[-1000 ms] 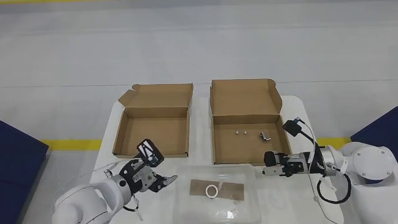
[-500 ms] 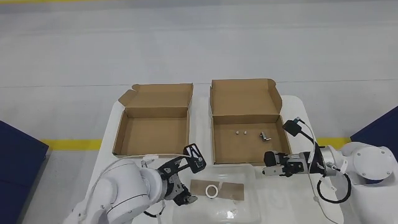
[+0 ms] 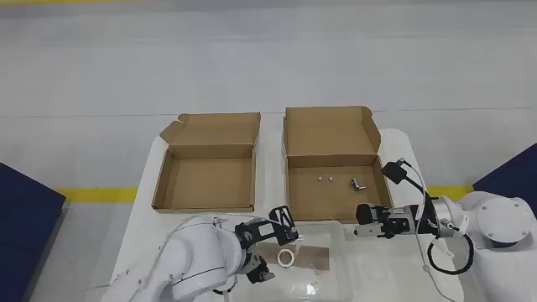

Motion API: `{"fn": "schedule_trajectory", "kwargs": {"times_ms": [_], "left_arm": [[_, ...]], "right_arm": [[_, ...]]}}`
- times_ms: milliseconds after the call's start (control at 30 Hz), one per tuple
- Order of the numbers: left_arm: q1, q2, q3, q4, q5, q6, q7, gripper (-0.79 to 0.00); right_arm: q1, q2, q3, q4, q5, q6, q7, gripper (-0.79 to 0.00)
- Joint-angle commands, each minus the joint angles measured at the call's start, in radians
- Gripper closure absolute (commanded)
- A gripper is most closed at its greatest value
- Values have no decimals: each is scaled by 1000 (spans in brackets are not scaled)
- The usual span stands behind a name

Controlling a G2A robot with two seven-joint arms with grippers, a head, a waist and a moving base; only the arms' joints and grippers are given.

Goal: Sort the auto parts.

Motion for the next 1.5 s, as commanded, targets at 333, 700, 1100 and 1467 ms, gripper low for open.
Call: {"fn": "schedule_trajectory", "kwargs": {"times_ms": [333, 700, 1100, 1467], "left_arm": [[-233, -5, 192, 172, -170, 10, 1, -785], [-301, -51, 317, 247, -124, 64, 7, -785], [-298, -57, 324, 256, -129, 72, 38, -785], [-318, -96, 401, 340, -149, 2, 42, -785]], "right_arm": [[0, 0, 0, 0, 0, 0, 0, -785], [0, 0, 0, 0, 0, 0, 0, -785], [0, 0, 0, 0, 0, 0, 0, -785], [0, 0, 0, 0, 0, 0, 0, -785]]}}
